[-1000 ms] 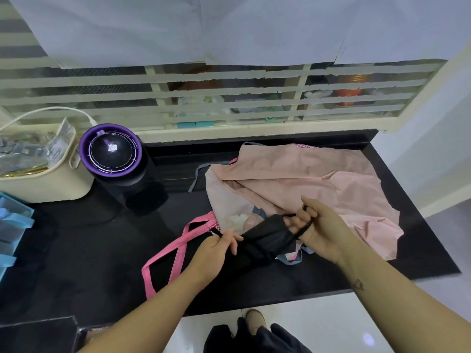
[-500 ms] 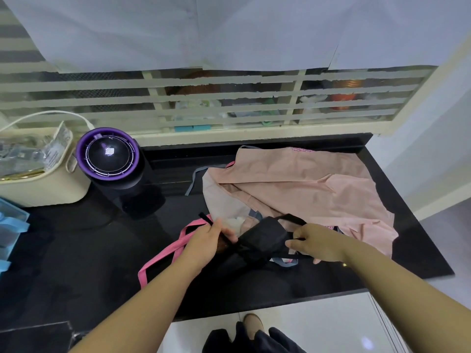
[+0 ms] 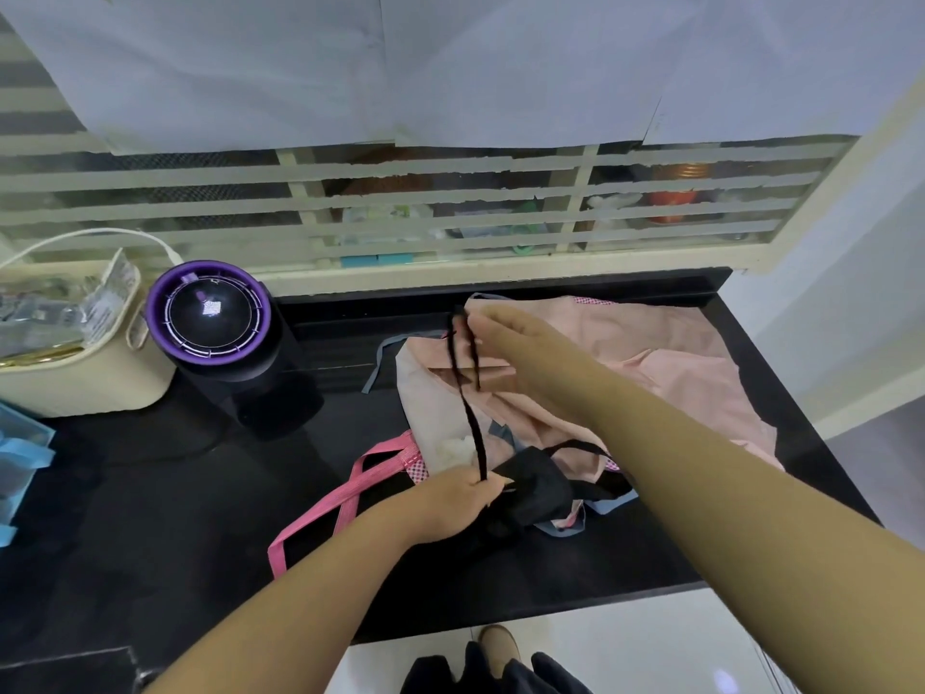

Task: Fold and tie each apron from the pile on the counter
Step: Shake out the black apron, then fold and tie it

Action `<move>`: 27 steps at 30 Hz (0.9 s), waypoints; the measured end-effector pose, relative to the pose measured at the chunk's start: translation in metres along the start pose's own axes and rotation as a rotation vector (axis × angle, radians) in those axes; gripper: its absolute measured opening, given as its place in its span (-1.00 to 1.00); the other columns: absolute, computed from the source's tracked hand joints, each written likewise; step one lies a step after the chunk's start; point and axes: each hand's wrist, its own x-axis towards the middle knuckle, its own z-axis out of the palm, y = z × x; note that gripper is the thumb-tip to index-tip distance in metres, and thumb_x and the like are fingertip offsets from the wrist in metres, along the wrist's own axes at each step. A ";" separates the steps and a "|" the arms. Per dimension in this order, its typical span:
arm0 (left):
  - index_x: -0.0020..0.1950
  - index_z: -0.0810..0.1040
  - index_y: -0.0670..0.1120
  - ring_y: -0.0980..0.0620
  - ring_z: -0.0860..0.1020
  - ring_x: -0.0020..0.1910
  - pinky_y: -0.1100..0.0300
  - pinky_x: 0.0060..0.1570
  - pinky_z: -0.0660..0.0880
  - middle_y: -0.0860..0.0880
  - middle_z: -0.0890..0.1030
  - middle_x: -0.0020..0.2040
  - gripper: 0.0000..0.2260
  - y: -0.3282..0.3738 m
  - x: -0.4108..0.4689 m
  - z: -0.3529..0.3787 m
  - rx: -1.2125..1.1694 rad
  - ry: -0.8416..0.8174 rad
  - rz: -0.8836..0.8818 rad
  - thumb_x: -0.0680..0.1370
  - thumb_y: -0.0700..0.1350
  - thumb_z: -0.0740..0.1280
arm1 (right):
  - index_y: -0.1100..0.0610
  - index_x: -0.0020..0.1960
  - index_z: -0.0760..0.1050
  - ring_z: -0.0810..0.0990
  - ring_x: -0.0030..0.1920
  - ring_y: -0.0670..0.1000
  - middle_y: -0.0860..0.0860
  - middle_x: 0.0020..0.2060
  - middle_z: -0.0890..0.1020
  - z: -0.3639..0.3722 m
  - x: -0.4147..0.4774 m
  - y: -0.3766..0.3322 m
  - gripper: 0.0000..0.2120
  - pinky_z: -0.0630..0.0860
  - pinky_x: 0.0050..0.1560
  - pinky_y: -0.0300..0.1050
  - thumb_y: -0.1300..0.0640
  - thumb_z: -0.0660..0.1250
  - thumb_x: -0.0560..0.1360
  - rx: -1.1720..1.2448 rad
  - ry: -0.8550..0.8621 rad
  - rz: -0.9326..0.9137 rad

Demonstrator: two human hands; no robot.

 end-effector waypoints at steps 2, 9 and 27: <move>-0.28 0.48 -0.05 0.10 0.33 -0.38 0.16 -0.14 0.30 0.03 0.39 -0.39 -0.64 -0.004 0.000 -0.001 -0.141 -0.008 -0.067 0.65 0.04 0.10 | -0.06 0.26 0.44 0.49 0.15 -0.14 -0.17 0.10 0.50 -0.005 0.008 0.010 -0.74 0.54 0.09 -0.13 -0.07 0.15 0.61 -0.060 0.151 0.026; -0.15 0.59 -0.06 0.14 0.43 -0.37 0.27 -0.17 0.39 -0.02 0.52 -0.26 -0.64 -0.008 0.002 -0.002 -0.280 0.063 -0.036 0.67 0.01 0.08 | 0.16 0.38 0.30 0.61 -0.34 -0.08 0.03 -0.01 0.60 0.010 -0.019 0.065 -0.60 0.56 -0.30 -0.29 0.26 0.21 0.55 -0.317 -0.145 0.348; 0.03 0.62 0.10 0.23 0.49 0.07 0.25 0.19 0.37 0.18 0.58 0.05 -0.77 -0.029 -0.025 0.002 0.245 0.331 0.206 0.61 -0.19 0.22 | 0.08 0.12 0.60 0.62 -0.01 -0.05 -0.01 -0.05 0.68 0.035 -0.039 0.101 -0.81 0.47 0.04 -0.27 0.10 0.32 0.54 -0.767 0.103 0.061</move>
